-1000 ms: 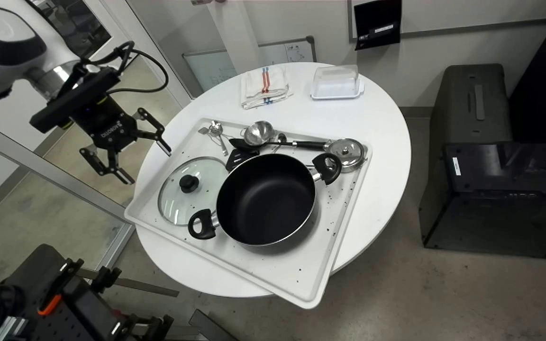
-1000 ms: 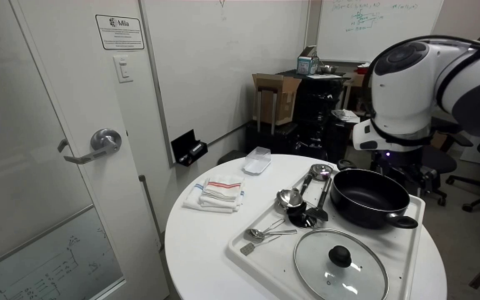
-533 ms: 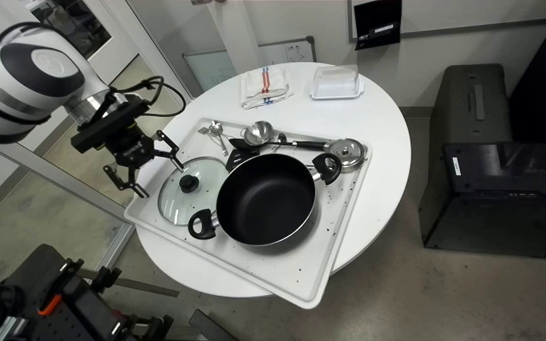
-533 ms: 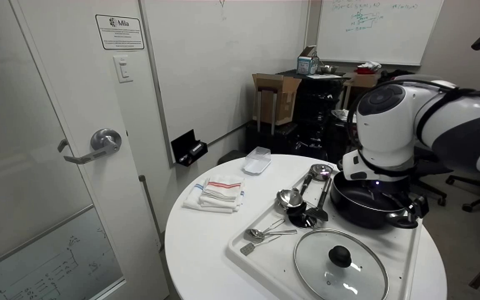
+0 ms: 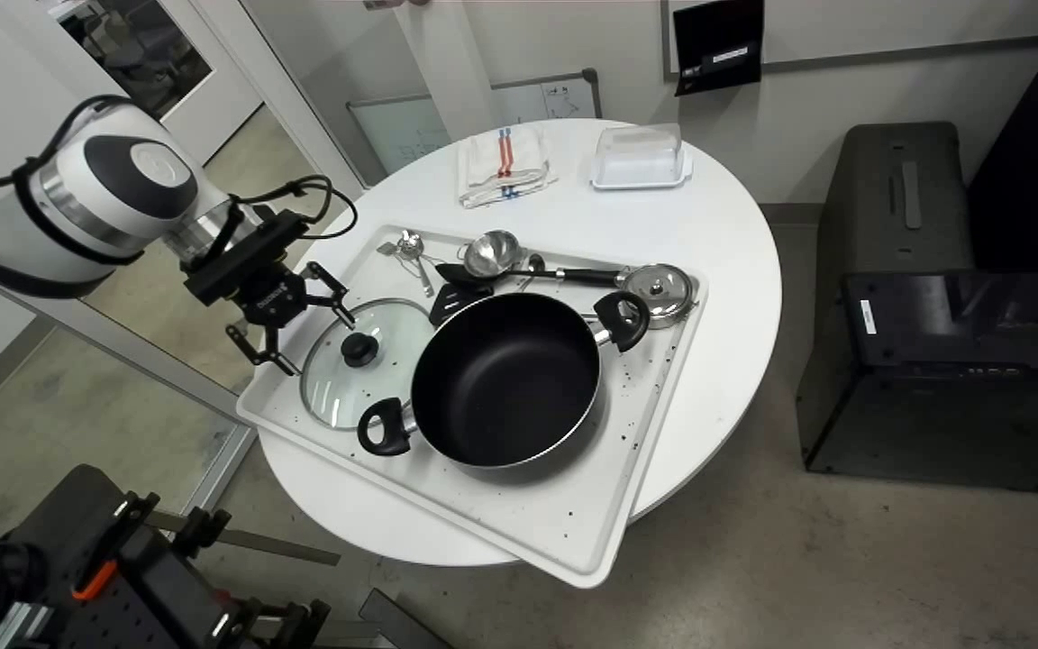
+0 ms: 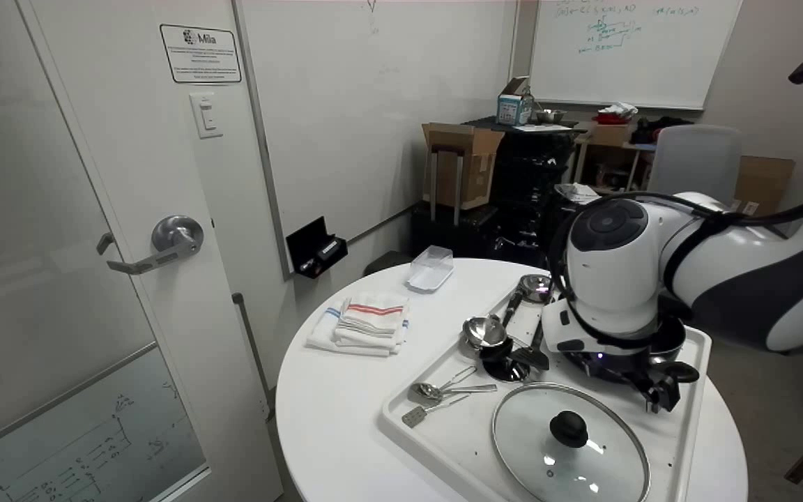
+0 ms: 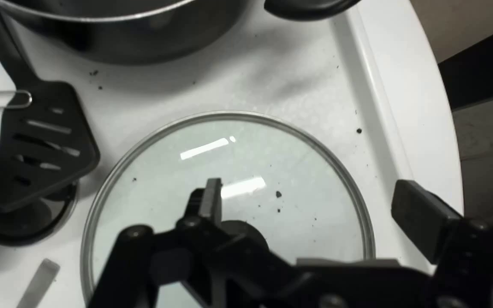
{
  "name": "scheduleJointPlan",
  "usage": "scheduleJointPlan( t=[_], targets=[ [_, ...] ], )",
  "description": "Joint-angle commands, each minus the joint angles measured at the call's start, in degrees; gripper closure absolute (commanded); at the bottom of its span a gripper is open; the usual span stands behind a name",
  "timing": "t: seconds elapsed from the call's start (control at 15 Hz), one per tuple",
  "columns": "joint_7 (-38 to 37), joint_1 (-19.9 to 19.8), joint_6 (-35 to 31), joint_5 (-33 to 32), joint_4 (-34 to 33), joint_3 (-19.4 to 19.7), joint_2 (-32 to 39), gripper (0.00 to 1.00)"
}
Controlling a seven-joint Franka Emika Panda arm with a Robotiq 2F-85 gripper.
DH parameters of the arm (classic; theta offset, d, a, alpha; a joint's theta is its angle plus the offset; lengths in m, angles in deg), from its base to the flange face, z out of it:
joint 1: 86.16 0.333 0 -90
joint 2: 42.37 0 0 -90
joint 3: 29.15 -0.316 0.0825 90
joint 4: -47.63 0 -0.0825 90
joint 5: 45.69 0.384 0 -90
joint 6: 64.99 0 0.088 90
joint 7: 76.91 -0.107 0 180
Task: Put the clear lid on the black pot
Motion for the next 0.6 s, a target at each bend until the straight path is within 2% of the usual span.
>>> scheduleJointPlan(
  t=[0.0, 0.53],
  targets=[
    [-0.63, 2.17, -0.5, -1.84, -6.68, -0.35, 6.46, 0.0],
    [0.14, 3.81, -0.36, -2.8, -16.67, 0.14, 14.85, 0.0]
  ],
)
